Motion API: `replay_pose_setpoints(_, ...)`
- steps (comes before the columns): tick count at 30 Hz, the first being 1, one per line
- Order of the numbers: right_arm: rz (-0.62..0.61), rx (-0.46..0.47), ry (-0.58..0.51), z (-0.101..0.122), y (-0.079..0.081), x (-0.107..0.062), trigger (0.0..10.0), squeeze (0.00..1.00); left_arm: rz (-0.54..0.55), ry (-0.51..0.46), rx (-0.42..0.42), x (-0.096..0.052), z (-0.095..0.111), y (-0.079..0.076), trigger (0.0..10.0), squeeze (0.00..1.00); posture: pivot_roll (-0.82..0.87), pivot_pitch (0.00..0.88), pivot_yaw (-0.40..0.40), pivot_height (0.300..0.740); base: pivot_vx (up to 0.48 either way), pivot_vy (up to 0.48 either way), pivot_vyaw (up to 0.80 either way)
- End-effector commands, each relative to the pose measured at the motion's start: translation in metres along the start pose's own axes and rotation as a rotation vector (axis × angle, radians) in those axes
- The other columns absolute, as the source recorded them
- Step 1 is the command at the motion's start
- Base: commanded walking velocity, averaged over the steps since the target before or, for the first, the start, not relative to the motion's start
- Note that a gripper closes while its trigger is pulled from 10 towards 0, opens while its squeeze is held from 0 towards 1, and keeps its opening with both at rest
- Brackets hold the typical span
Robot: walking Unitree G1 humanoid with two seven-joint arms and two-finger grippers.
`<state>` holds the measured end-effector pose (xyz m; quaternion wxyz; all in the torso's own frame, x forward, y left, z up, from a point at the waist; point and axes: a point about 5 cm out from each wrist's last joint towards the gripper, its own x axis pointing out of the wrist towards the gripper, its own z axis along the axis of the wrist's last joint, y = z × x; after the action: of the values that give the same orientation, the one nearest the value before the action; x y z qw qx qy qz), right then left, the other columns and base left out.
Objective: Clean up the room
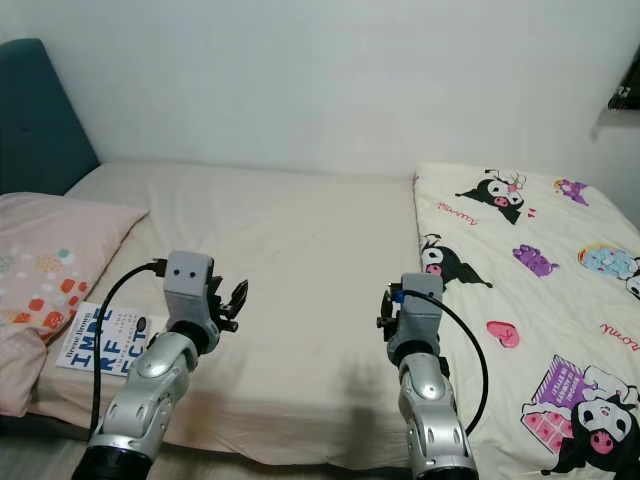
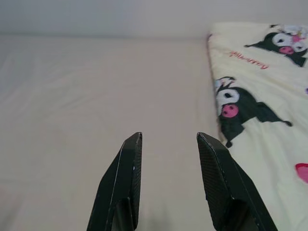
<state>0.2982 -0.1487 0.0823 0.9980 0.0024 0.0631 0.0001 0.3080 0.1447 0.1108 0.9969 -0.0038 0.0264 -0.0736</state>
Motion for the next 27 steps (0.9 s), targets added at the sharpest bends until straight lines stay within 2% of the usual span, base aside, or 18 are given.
replay_pose_setpoints(1,0.01,0.026,0.023,-0.002,0.002,0.001,10.0,0.0,-0.009,0.025,-0.037,0.0,-0.003,-0.002,10.0,0.0,0.04,0.0,-0.054,0.74,0.0,0.0,0.0)
replay_pose_setpoints(8,0.016,0.065,0.016,-0.001,0.003,0.002,10.0,0.0,-0.011,0.023,-0.1,-0.002,-0.005,-0.003,10.0,0.0,0.03,0.0,-0.058,0.74,0.0,0.0,0.0)
replay_pose_setpoints(11,0.014,0.021,0.015,0.0,0.001,0.006,10.0,0.0,-0.002,0.022,-0.122,0.001,-0.004,-0.002,10.0,0.0,0.02,0.0,-0.062,0.74,0.0,0.0,0.0)
replay_pose_setpoints(18,0.002,0.001,0.016,0.002,-0.003,0.007,10.0,0.0,-0.004,0.028,-0.135,0.003,-0.004,-0.002,10.0,0.0,0.01,0.0,-0.06,0.74,0.0,0.0,0.0)
replay_pose_setpoints(20,-0.002,-0.007,0.022,-0.001,-0.005,0.005,10.0,0.0,-0.028,0.067,-0.064,0.002,-0.01,-0.006,10.0,0.0,0.0,0.0,-0.059,0.74,0.0,0.0,0.0)
replay_pose_setpoints(21,-0.002,-0.007,0.022,-0.001,-0.005,0.005,10.0,0.0,-0.028,0.067,-0.064,0.002,-0.01,-0.006,10.0,0.0,0.0,0.0,-0.059,0.74,0.0,0.0,0.0)
replay_pose_setpoints(23,-0.007,-0.014,0.03,-0.003,-0.007,0.002,10.0,0.0,-0.054,0.074,-0.003,0.0,-0.014,-0.011,10.0,0.0,0.0,0.0,-0.055,0.74,0.0,0.0,0.0)
replay_pose_setpoints(27,-0.008,-0.018,0.034,-0.003,-0.007,0.001,10.0,0.0,-0.063,0.068,0.021,0.0,-0.014,-0.013,10.0,0.0,-0.01,0.0,-0.05,0.74,0.0,0.0,0.0)
